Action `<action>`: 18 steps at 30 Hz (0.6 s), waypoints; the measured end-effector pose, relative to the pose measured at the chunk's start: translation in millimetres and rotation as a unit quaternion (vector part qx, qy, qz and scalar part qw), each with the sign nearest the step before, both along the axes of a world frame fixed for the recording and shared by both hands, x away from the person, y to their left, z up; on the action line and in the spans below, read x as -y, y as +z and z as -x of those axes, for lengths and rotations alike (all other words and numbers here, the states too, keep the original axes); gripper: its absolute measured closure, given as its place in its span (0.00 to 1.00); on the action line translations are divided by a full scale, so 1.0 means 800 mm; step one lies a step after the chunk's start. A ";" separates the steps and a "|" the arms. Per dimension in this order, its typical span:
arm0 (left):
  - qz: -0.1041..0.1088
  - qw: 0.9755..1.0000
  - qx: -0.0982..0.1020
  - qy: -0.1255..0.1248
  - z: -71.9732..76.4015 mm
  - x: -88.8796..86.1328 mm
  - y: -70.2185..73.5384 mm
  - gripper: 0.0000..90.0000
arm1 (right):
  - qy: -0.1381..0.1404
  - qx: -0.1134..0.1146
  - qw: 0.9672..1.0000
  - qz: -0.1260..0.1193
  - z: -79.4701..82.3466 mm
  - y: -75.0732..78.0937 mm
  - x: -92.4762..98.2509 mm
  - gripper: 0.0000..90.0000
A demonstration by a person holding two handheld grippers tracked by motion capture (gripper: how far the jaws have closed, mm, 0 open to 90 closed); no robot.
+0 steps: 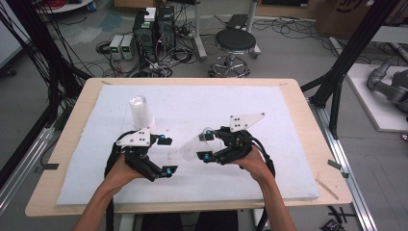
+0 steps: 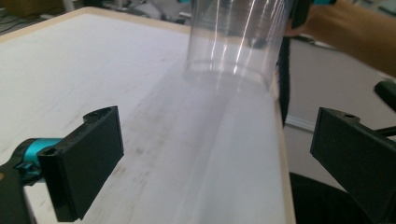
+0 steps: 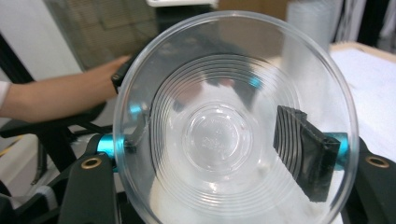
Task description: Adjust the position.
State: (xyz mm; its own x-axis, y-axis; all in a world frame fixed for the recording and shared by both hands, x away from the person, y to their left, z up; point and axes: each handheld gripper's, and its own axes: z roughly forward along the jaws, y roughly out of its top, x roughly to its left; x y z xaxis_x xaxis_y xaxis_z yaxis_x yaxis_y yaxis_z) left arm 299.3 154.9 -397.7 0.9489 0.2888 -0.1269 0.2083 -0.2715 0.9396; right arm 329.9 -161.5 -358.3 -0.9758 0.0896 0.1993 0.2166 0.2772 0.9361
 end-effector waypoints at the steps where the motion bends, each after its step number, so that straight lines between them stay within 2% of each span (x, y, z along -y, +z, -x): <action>1: -0.003 1.000 0.000 0.012 0.001 -0.005 -0.003 0.03 | -0.005 0.000 1.000 0.008 -0.001 0.000 0.001 0.37; 6: -0.011 0.998 -0.006 0.066 0.004 -0.030 -0.018 0.03 | -0.030 -0.013 0.999 0.030 -0.007 -0.001 0.007 0.37; 8: -0.021 0.997 -0.008 0.078 0.006 -0.038 -0.023 0.03 | -0.042 -0.015 0.998 0.044 -0.010 -0.001 0.009 0.37; 11: -0.031 0.994 -0.006 0.102 0.011 -0.050 -0.031 0.03 | -0.062 -0.025 0.995 0.073 -0.014 0.002 0.012 0.37; 15: -0.037 0.990 0.000 0.136 0.016 -0.063 -0.040 0.03 | -0.083 -0.031 0.992 0.092 -0.020 0.006 0.014 0.37; 16: -0.037 0.990 0.000 0.136 0.016 -0.063 -0.040 0.03 | -0.094 -0.033 0.989 0.107 -0.022 0.008 0.014 0.37; 17: -0.040 0.988 0.005 0.148 0.018 -0.066 -0.043 0.03 | -0.094 -0.033 0.989 0.107 -0.022 0.008 0.014 0.37; 18: -0.043 0.986 0.010 0.160 0.020 -0.070 -0.047 0.03 | -0.105 -0.032 0.985 0.131 -0.025 0.010 0.013 0.37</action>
State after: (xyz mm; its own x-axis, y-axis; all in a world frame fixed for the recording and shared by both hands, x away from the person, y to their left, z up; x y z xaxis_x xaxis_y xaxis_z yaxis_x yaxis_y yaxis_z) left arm 283.0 210.6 -435.3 0.8098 0.5824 -0.0712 0.2774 -0.2731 0.9211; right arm 350.2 -171.7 -350.1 -0.9163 0.3455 0.2026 0.3513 0.4500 0.8211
